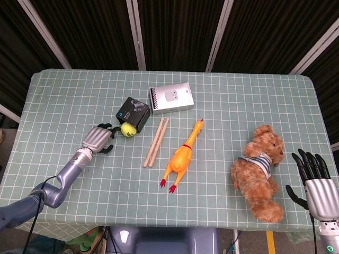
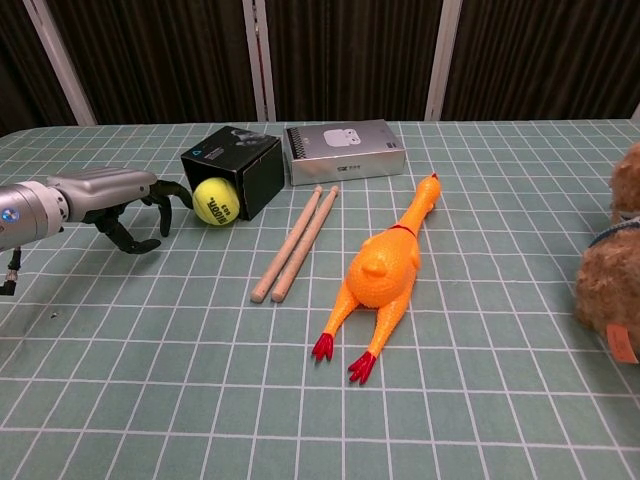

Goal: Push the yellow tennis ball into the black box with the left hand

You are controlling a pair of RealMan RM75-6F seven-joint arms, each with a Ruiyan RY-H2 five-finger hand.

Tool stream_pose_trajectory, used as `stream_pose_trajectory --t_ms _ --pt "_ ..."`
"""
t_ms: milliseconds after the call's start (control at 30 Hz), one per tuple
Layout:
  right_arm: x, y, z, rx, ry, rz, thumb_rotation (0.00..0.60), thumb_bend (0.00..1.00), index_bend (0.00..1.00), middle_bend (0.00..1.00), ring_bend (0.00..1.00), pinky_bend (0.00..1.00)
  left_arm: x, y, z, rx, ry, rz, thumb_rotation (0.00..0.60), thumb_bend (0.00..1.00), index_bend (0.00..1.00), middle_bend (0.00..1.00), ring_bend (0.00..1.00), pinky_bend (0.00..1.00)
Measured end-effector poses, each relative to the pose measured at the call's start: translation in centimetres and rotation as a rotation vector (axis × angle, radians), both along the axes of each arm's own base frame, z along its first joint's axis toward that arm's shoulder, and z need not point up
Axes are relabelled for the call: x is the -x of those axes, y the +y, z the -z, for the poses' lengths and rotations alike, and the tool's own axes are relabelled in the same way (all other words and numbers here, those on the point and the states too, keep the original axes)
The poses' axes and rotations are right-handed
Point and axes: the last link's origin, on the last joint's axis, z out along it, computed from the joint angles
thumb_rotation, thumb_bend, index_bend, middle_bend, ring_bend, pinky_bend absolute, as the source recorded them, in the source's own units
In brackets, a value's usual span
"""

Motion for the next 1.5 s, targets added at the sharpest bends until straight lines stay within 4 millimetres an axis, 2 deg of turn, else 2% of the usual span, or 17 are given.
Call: stream_pose_trajectory --t_ms 467,633,867,1200,1300,1367,1500 --pt "0.1 0.0 -0.1 0.002 -0.004 -0.002 0.600 0.34 0.00 0.00 0.00 0.00 -0.7 0.1 0.6 0.009 0.001 0.003 0.600 0.39 0.20 0.55 0.26 0.27" --pt "0.0 -0.1 -0.1 0.002 -0.005 -0.003 0.600 0.34 0.00 0.00 0.00 0.00 -0.9 0.1 0.6 0.003 -0.002 0.012 0.600 0.39 0.25 0.60 0.28 0.29" --pt "0.0 -0.2 -0.1 0.000 -0.003 -0.002 0.600 0.34 0.00 0.00 0.00 0.00 -1.2 0.1 0.6 -0.012 -0.015 0.026 0.600 0.39 0.35 0.61 0.28 0.29" --pt "0.0 -0.1 -0.1 0.001 -0.004 -0.003 0.600 0.34 0.00 0.00 0.00 0.00 -1.3 0.1 0.9 -0.011 -0.013 0.026 0.600 0.39 0.42 0.59 0.28 0.29" --pt "0.0 -0.1 -0.1 0.001 -0.005 -0.003 0.600 0.34 0.00 0.00 0.00 0.00 -1.5 0.1 1.1 -0.007 -0.017 0.027 0.600 0.39 0.35 0.53 0.27 0.29" --pt "0.0 -0.2 -0.1 0.000 -0.006 -0.003 0.600 0.34 0.00 0.00 0.00 0.00 -1.7 0.2 1.3 -0.005 -0.021 0.030 0.600 0.39 0.24 0.46 0.26 0.29" --pt "0.0 -0.2 -0.2 0.000 -0.008 -0.004 0.600 0.34 0.00 0.00 0.00 0.00 -2.0 0.1 1.5 0.006 -0.032 0.028 0.600 0.39 0.17 0.41 0.25 0.29"
